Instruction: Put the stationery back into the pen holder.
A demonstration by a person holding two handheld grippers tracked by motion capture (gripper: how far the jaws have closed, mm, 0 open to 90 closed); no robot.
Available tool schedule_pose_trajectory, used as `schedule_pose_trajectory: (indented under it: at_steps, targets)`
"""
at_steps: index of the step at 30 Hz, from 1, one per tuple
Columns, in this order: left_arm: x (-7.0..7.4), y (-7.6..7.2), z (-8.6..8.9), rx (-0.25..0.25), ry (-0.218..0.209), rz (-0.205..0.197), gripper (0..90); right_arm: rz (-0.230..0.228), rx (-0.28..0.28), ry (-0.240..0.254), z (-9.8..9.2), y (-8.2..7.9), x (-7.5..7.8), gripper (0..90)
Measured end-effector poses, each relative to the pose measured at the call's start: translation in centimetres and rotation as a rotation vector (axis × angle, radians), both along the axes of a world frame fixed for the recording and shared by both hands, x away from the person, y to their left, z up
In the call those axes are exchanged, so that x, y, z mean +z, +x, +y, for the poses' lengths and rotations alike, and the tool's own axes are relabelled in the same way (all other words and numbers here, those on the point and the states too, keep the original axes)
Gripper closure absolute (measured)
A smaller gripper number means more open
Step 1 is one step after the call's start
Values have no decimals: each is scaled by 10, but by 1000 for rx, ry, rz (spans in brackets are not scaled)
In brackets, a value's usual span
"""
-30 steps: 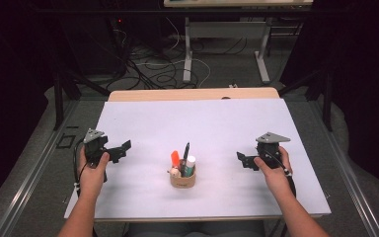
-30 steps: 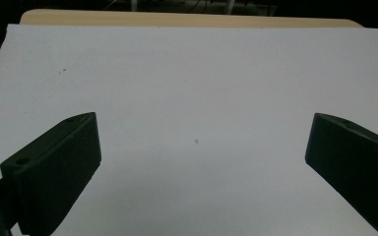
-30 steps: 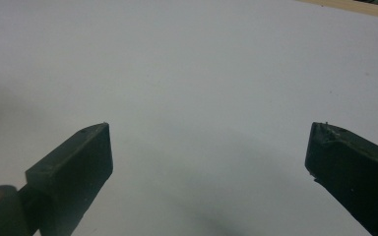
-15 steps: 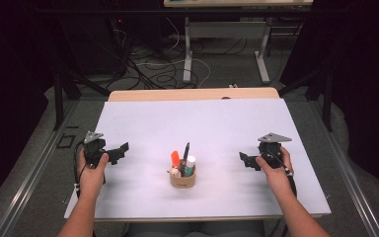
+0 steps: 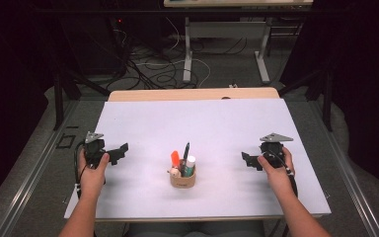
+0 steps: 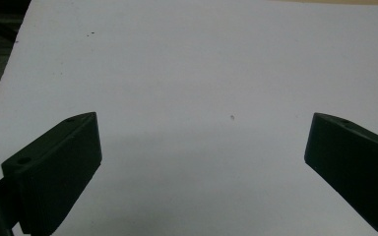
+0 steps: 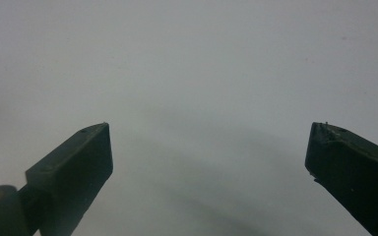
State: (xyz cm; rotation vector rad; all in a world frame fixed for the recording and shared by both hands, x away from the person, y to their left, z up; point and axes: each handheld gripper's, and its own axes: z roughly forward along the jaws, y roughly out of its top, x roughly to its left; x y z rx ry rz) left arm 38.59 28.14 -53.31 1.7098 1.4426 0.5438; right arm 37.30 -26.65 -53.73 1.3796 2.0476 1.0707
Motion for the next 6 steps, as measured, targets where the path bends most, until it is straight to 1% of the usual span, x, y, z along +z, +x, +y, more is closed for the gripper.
schedule_pose_trajectory:
  at_steps: [6]
  targets:
    - [0, 1, 1, 12, 6, -4, 6, 11, -9, -4, -3, 1, -1, 39]
